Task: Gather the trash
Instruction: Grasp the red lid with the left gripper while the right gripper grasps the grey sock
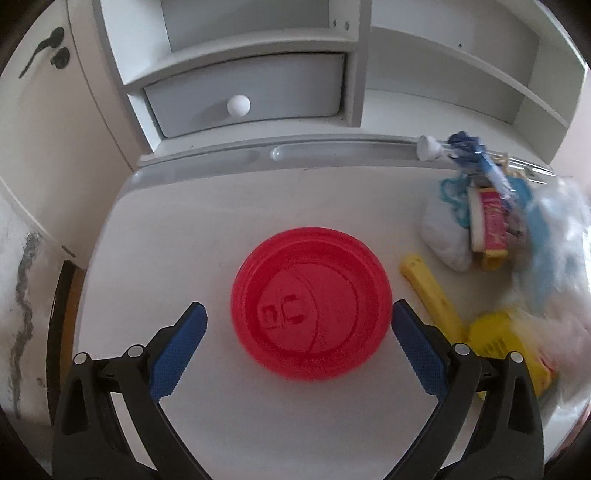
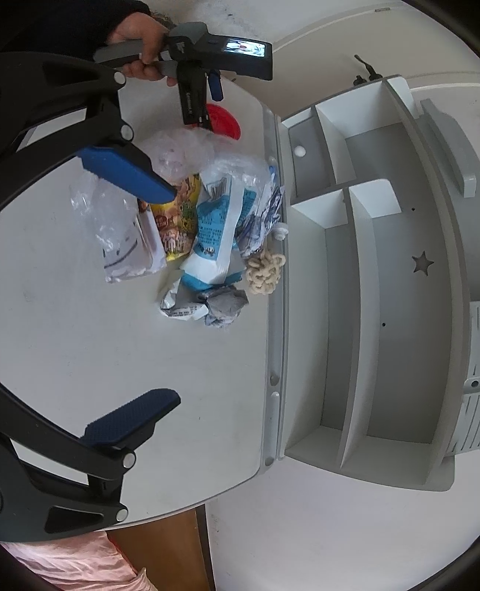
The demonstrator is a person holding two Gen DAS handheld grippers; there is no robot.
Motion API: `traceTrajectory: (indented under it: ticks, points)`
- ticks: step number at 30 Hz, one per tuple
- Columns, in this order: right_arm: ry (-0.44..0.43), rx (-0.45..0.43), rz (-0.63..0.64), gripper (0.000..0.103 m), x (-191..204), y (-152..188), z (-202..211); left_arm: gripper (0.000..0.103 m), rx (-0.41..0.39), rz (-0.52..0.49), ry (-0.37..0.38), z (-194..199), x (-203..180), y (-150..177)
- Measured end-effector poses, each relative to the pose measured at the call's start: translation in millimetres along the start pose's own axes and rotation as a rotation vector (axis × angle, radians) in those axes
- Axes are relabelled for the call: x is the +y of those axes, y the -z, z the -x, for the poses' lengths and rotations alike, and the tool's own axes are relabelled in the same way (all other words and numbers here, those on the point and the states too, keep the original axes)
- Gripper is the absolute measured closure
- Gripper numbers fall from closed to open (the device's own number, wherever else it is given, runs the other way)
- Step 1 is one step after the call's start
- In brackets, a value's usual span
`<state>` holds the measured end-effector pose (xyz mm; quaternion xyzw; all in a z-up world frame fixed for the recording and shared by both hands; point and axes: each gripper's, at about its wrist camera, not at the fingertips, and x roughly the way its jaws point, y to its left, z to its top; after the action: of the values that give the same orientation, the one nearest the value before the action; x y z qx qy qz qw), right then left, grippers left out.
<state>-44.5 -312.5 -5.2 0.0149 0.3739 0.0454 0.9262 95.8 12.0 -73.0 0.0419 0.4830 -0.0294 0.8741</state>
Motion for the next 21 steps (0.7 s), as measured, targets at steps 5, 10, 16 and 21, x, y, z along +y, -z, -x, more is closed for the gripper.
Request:
traceTrajectory:
  ticks: [5,10,16,21]
  points:
    - [-0.002,0.024,0.000,0.006,-12.5,-11.5,-28.0,0.006,0.019,0.003,0.016,-14.4,-0.4,-3.2]
    - [-0.021,0.092,-0.014,0.018,-22.8,-23.2,-71.4,0.024,-0.028,-0.002,0.015,-9.7,1.6,-3.5]
    - [-0.050,0.161,-0.023,0.034,-21.6,-39.4,-113.2,0.025,-0.054,0.014,0.046,5.8,9.6,-4.9]
    - [-0.098,0.141,-0.055,0.086,-19.0,-58.7,-113.8,0.025,-0.099,-0.006,0.053,34.2,6.6,-7.0]
